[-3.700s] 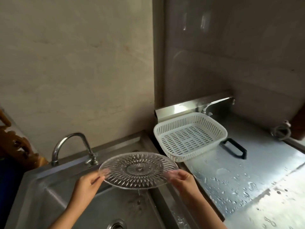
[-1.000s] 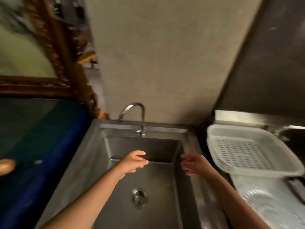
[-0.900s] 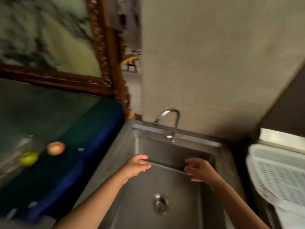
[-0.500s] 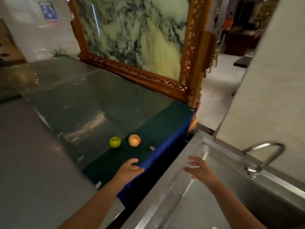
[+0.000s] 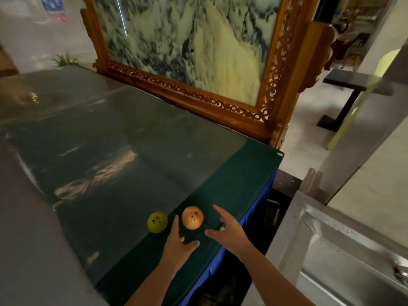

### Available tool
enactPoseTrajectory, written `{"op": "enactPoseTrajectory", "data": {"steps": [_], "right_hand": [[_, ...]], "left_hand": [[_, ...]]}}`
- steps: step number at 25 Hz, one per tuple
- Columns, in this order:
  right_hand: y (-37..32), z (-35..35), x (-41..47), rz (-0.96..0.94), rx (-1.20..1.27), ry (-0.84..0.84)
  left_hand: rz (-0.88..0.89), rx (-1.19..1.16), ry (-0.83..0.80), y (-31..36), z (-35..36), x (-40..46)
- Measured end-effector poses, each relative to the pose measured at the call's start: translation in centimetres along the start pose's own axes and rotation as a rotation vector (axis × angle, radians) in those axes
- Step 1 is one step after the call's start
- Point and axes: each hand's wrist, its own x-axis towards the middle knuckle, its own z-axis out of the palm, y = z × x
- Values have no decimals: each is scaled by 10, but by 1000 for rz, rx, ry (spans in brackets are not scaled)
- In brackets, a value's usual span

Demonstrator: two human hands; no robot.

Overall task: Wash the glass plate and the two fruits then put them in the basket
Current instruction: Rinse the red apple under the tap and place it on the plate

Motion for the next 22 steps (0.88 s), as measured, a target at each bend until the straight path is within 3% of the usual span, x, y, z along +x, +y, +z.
{"op": "enactPoseTrajectory", "data": {"steps": [7, 12, 18, 22], "right_hand": [[17, 30, 67, -5, 166, -147], [30, 36, 66, 16, 333, -84], [36, -10, 30, 8, 633, 24], [65, -68, -24, -4, 735, 171]], "left_hand": [[114, 92, 128, -14, 4, 54], [193, 87, 202, -18, 6, 62], [287, 106, 116, 7, 30, 47], [354, 77, -76, 25, 92, 20]]}}
